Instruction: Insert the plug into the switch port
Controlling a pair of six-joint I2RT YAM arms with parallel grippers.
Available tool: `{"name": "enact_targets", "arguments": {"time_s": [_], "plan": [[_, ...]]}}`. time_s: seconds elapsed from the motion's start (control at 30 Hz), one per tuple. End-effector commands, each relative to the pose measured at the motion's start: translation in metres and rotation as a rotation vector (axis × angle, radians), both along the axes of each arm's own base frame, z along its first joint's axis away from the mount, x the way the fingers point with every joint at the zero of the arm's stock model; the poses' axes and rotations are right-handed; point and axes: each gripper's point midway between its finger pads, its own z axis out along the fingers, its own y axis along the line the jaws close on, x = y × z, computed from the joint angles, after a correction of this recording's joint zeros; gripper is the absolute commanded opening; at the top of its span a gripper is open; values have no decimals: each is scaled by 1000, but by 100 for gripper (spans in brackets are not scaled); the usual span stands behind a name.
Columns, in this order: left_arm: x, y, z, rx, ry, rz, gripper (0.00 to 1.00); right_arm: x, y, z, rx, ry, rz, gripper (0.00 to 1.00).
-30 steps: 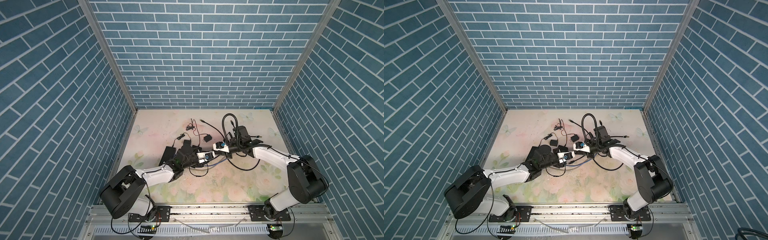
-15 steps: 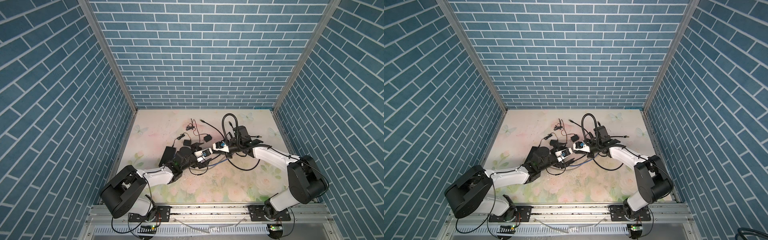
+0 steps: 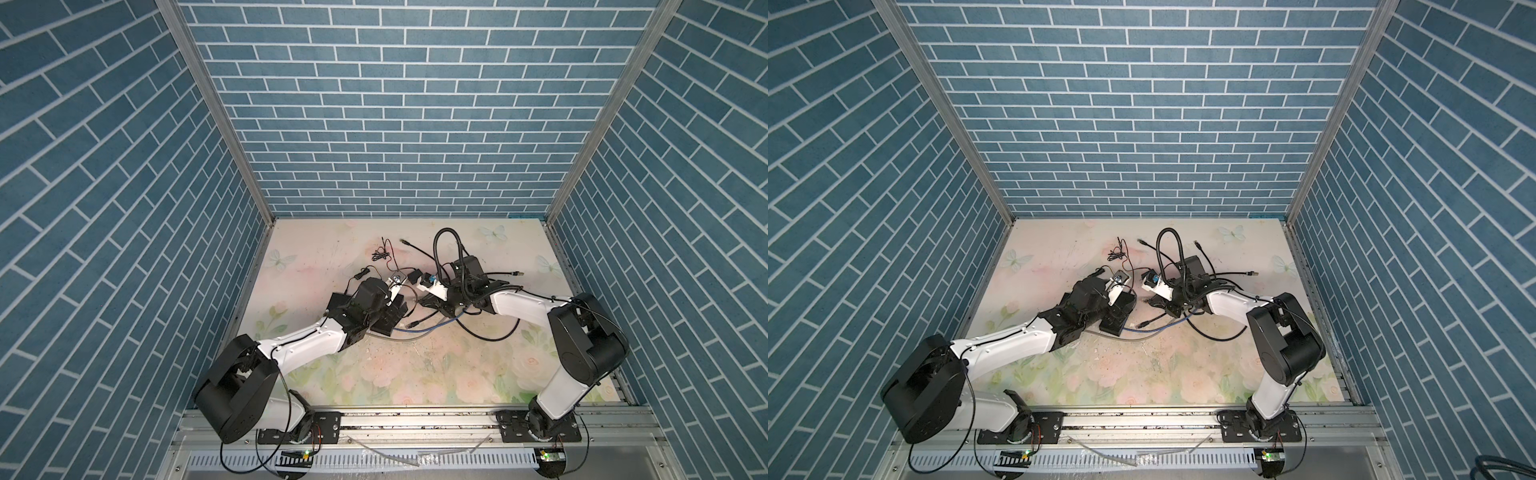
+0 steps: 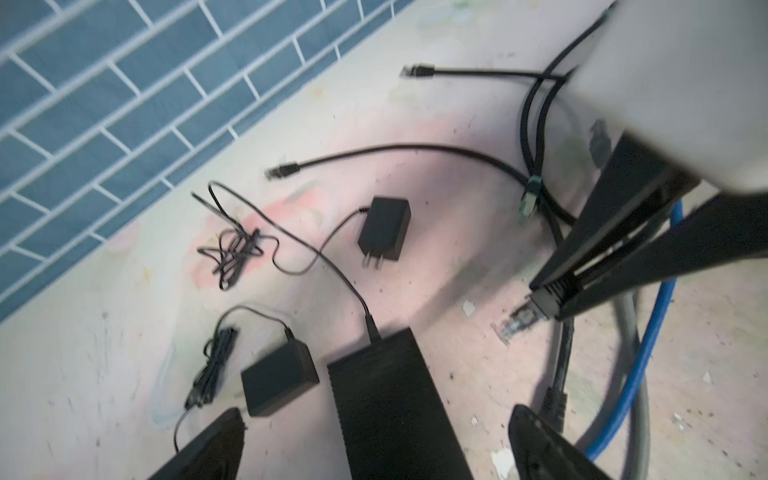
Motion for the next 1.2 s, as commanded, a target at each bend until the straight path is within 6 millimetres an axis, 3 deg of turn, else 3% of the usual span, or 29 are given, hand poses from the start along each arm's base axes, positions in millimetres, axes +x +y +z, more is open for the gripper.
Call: {"name": "enact_targets", "arguments": {"time_s": [0.0,0.13,0.23,0.8,1.17], "plan": [[-1,19,-28,-41,134,128,98,11,6,-10,-19,9,-92,0],[12,21,-31,-256,208,198,86,11,11,-18,-30,12,-103,0],[18,16,-28,-311,206,204,84,14,13,-24,-33,15,-120,0],[32,-10,-46,-410,260,169,78,22,22,-50,-31,15,-159,0],[40,-8,-52,-441,252,196,74,17,29,-57,-16,-8,-138,0]]}}
